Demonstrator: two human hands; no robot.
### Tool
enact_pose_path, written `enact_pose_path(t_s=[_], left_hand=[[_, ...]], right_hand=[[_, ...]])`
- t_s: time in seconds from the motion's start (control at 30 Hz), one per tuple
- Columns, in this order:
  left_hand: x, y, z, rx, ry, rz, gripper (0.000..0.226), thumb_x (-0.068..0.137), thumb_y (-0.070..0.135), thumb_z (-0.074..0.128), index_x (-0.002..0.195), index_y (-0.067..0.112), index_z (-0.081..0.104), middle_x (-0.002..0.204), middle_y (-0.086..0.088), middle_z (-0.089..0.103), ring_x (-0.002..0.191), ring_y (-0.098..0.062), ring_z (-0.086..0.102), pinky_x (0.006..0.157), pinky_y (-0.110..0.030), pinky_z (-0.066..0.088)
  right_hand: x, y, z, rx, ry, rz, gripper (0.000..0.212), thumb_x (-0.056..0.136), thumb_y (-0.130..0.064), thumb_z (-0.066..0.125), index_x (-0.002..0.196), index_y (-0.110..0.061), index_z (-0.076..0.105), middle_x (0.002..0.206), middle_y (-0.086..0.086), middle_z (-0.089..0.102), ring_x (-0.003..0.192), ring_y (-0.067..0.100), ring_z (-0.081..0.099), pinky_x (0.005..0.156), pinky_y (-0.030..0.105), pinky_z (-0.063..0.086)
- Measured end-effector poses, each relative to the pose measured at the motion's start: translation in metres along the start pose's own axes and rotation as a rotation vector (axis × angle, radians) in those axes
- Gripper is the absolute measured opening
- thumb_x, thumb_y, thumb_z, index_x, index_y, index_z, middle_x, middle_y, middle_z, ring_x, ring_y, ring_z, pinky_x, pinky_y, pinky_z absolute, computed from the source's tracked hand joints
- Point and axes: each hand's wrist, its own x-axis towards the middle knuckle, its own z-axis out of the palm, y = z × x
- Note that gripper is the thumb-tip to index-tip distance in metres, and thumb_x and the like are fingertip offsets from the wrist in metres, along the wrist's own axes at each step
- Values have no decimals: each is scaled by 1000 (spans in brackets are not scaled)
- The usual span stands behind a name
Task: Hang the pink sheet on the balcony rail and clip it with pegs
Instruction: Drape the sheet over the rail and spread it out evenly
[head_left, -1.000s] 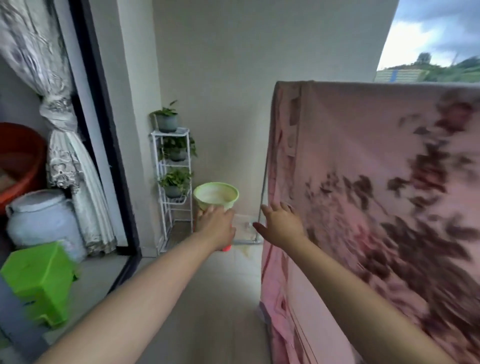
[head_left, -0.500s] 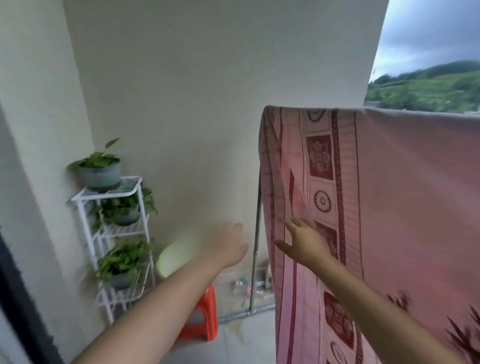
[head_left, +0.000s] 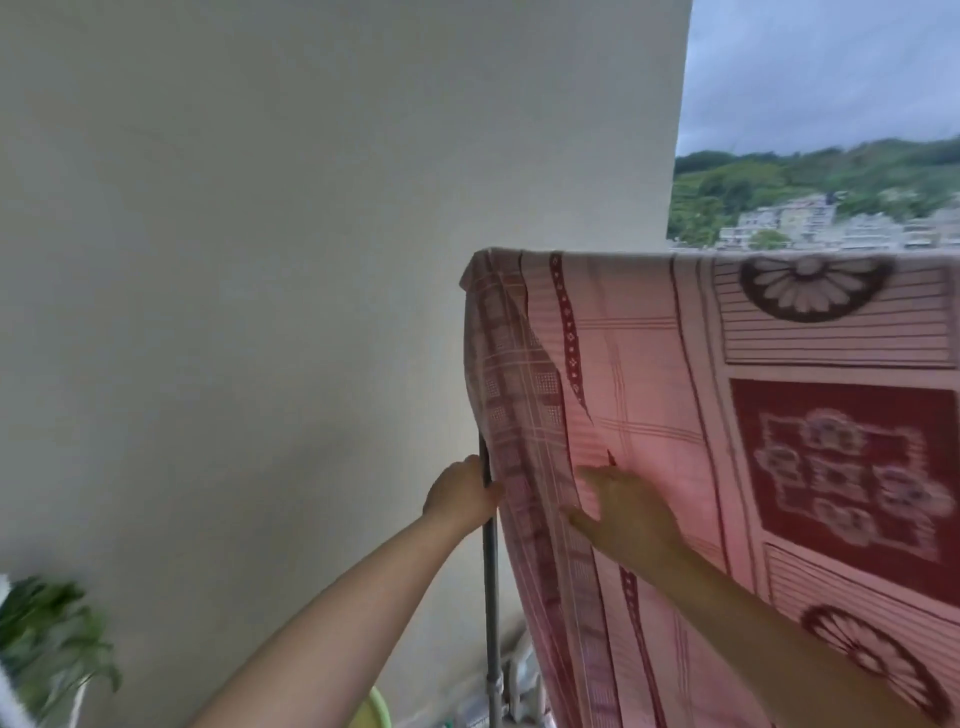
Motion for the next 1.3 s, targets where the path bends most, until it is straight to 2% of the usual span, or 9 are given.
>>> enact_pose_path(t_s=[0.27, 0.43, 0.53, 0.7, 0.8, 0.9, 1.07, 1.2, 1.3], left_hand=[[143, -58, 36, -65, 2, 313, 27, 92, 26, 44, 92, 6, 62, 98, -12, 70, 90, -30, 65, 73, -31, 49], [163, -90, 22, -182, -77, 650, 28, 95, 20, 42, 86, 0, 58, 86, -16, 69, 77, -31, 64, 69, -37, 51], [163, -99, -11, -295, -34, 840, 32, 92, 24, 37, 93, 0, 59, 80, -19, 68, 70, -33, 63, 62, -37, 48], [169, -66, -78, -583, 112, 963, 26, 88, 20, 39, 83, 1, 57, 69, -3, 53, 53, -12, 49, 49, -6, 37], [182, -37, -112, -607, 257, 1080, 24, 88, 15, 42, 77, -1, 56, 71, -12, 58, 62, -16, 49, 59, -15, 41], [198, -6, -142, -665, 350, 1126, 22, 90, 10, 44, 80, -3, 58, 74, -7, 55, 67, -17, 48, 67, -16, 41], [219, 44, -186, -792, 334, 1095, 23, 96, 15, 38, 95, 0, 56, 86, -2, 55, 76, -17, 53, 57, -9, 37], [257, 103, -229, -845, 382, 1025, 27, 96, 11, 35, 106, -3, 56, 103, -20, 61, 96, -30, 56, 70, -19, 40], [295, 143, -247, -862, 369, 886, 26, 94, 9, 35, 101, -5, 55, 106, -28, 61, 100, -38, 57, 78, -37, 42]], right_hand=[[83, -20, 82, -118, 80, 186, 45, 80, -29, 59, 122, -15, 51, 118, 8, 60, 109, 23, 55, 96, 28, 44], [88, -32, 103, -344, 214, 329, 69, 44, -44, 84, 98, -7, 60, 82, 9, 72, 67, 22, 70, 56, 28, 56], [94, -61, 89, -414, 379, 289, 68, 46, -42, 84, 92, -9, 46, 69, 8, 68, 55, 21, 66, 52, 28, 54], [113, -118, 13, -340, 701, 236, 76, 64, -34, 73, 120, 3, 38, 59, -6, 53, 38, 3, 46, 38, 1, 39], [124, -134, -40, -444, 705, 460, 75, 79, -43, 58, 137, -9, 26, 60, 2, 52, 43, 19, 49, 41, 19, 32], [139, -129, -91, -657, 608, 604, 29, 86, -35, 53, 99, -10, 61, 79, 16, 66, 72, 32, 60, 56, 28, 36], [169, -138, -162, -567, 662, 502, 24, 85, -6, 47, 61, -9, 51, 59, 8, 53, 53, 20, 48, 53, 25, 43], [212, -136, -217, -628, 762, 453, 11, 84, 6, 41, 91, 4, 49, 67, 11, 52, 57, 23, 51, 49, 33, 48], [245, -122, -233, -511, 602, 447, 39, 84, 0, 45, 122, -4, 38, 95, 17, 58, 72, 22, 53, 55, 30, 50]])
